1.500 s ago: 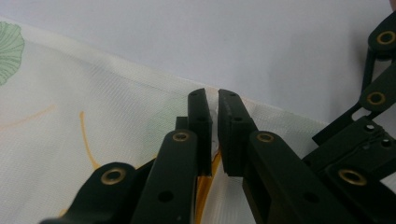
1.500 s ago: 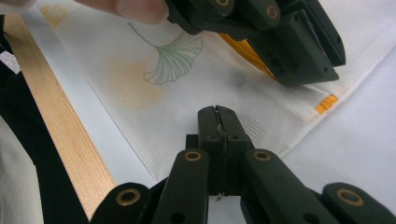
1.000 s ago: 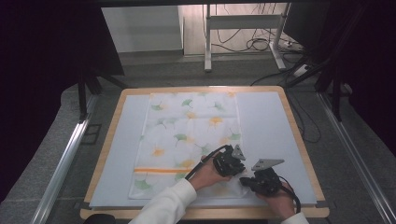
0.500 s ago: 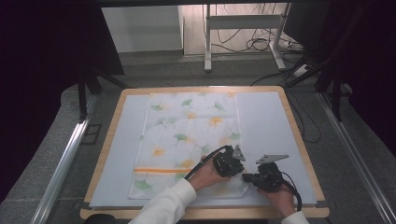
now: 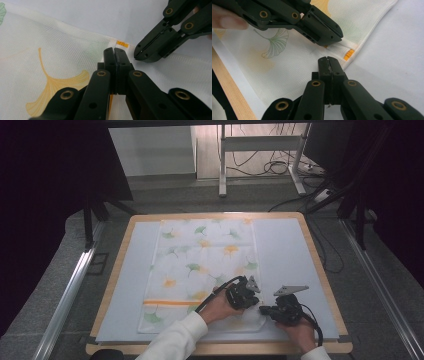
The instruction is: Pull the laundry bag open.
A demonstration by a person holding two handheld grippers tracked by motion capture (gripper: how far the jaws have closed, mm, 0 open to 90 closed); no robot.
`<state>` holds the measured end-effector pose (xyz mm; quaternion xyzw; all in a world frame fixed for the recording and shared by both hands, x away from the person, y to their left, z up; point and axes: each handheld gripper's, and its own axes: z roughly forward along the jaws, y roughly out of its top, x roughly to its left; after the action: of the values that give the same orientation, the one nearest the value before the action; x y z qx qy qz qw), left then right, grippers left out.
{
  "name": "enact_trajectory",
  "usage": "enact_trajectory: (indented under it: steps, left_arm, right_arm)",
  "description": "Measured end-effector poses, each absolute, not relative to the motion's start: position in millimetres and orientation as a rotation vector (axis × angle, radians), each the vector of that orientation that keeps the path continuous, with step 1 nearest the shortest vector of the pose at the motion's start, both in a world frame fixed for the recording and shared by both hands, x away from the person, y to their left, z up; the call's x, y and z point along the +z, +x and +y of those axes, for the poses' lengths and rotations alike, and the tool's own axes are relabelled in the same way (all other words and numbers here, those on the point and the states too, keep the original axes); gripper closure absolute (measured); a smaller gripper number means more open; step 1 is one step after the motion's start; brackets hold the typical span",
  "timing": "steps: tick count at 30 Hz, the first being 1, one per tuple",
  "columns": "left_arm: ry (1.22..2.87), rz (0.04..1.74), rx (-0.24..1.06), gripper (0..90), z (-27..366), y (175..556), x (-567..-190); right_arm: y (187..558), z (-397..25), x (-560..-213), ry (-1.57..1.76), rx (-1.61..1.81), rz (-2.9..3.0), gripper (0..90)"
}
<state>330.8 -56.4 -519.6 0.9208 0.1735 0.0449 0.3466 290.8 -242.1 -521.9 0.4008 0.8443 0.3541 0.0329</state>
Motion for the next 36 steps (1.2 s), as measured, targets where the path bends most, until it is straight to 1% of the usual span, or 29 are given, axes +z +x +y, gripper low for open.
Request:
enact_trajectory:
  steps: [5, 9, 18, 22, 27, 31, 36]
  left_arm:
    - [2.403, 0.413, 0.169, 90.0, -56.8, 326.2, -518.6]
    - [2.396, 0.438, 0.138, 90.0, -55.3, 327.7, -518.6]
    - [2.393, 0.45, 0.114, 90.0, -51.0, 328.9, -517.5]
    - [2.388, 0.453, 0.106, 90.0, -47.2, 329.2, -516.8]
    - [2.398, 0.44, 0.114, 90.0, -52.0, 329.6, -517.1]
    - [2.401, 0.428, 0.062, 89.4, -55.0, 334.9, -519.0]
    - [2.407, 0.418, 0.032, 86.9, -57.0, 338.1, -519.3]
  right_arm:
    - [291.2, -242.4, -522.3, 1.234, 1.096, 2.596, 89.9]
    - [291.3, -242.6, -522.3, 1.233, 1.095, 2.597, 89.9]
    - [291.5, -242.8, -522.3, 1.237, 1.094, 2.598, 90.0]
    - [291.7, -243.0, -522.2, 1.247, 1.097, 2.601, 90.0]
    - [291.8, -242.9, -522.3, 1.241, 1.096, 2.601, 89.9]
    - [291.8, -242.9, -522.7, 1.226, 1.094, 2.598, 90.0]
    - [291.7, -242.7, -522.4, 1.227, 1.094, 2.6, 89.9]
